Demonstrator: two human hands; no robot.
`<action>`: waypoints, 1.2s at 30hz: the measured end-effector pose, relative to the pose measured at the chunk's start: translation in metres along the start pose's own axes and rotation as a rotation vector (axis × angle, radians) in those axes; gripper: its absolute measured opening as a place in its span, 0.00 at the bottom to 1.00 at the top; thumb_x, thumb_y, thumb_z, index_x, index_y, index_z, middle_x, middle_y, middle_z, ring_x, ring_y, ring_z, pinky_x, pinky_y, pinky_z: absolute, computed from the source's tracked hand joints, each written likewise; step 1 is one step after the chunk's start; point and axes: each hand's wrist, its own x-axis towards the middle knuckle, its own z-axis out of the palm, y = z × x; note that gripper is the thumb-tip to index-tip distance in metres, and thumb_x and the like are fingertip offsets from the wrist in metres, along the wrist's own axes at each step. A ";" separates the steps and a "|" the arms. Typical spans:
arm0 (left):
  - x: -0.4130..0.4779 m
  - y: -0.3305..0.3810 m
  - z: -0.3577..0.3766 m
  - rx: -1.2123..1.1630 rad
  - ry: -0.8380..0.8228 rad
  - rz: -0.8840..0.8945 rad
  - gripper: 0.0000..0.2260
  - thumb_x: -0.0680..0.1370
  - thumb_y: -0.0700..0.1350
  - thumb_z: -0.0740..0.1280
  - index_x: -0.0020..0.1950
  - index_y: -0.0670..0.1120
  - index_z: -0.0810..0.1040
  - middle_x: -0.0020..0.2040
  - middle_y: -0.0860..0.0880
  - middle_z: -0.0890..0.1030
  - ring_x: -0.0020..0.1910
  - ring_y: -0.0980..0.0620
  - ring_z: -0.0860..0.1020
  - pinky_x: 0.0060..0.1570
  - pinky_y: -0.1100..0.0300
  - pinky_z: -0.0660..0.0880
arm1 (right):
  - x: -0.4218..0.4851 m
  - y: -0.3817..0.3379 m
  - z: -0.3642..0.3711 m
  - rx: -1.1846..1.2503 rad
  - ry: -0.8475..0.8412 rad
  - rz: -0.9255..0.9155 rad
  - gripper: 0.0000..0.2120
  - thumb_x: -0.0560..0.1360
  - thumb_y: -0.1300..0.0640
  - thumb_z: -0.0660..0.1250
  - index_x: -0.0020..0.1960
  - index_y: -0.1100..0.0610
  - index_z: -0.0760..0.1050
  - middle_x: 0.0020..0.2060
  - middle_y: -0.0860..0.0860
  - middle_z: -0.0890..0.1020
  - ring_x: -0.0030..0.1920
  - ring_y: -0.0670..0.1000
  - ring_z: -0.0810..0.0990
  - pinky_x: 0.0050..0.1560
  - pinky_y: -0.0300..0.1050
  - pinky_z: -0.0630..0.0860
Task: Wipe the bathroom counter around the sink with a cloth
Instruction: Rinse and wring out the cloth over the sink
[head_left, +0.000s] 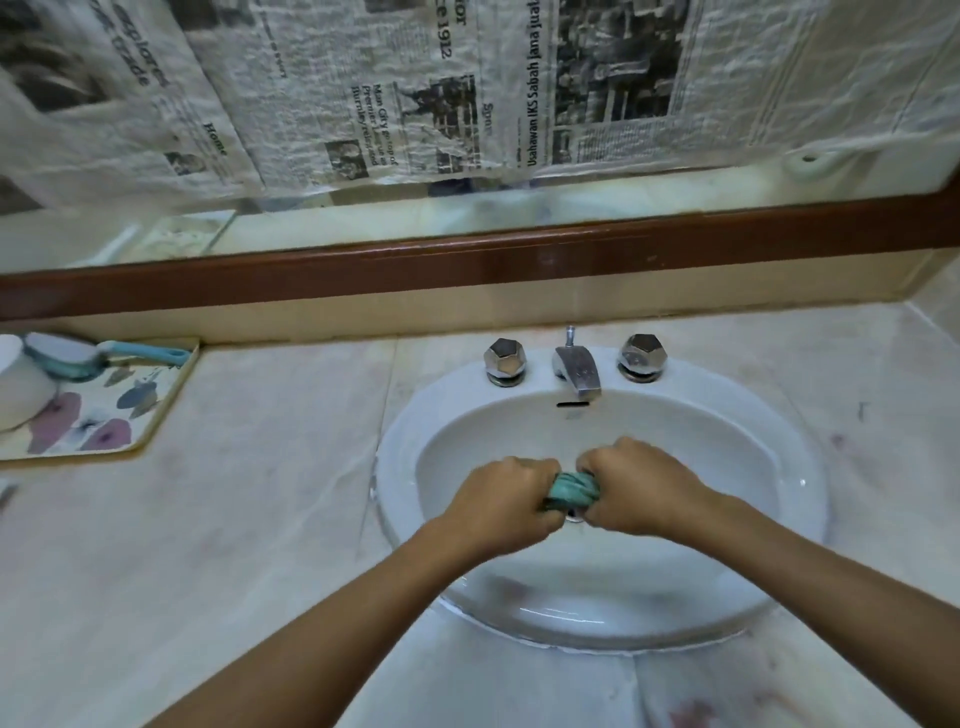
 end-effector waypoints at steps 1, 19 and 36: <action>-0.012 -0.011 0.010 0.023 -0.042 -0.033 0.10 0.74 0.52 0.66 0.53 0.52 0.73 0.56 0.47 0.78 0.56 0.44 0.76 0.48 0.53 0.73 | -0.005 -0.009 0.011 0.106 -0.079 0.021 0.13 0.65 0.46 0.71 0.40 0.53 0.73 0.36 0.50 0.77 0.38 0.53 0.76 0.32 0.43 0.68; -0.131 -0.072 0.039 -1.621 0.163 -0.437 0.15 0.79 0.40 0.64 0.66 0.48 0.73 0.55 0.49 0.83 0.50 0.50 0.83 0.48 0.56 0.80 | -0.027 -0.165 0.079 1.456 0.133 0.574 0.12 0.70 0.72 0.63 0.49 0.60 0.69 0.39 0.59 0.79 0.35 0.55 0.76 0.33 0.45 0.72; -0.060 -0.047 -0.040 -2.100 -0.216 -0.069 0.19 0.74 0.51 0.71 0.27 0.46 0.70 0.17 0.51 0.64 0.15 0.54 0.64 0.26 0.63 0.67 | -0.039 -0.141 0.024 2.048 -0.820 0.151 0.10 0.67 0.59 0.66 0.34 0.56 0.64 0.23 0.49 0.59 0.19 0.46 0.58 0.23 0.33 0.55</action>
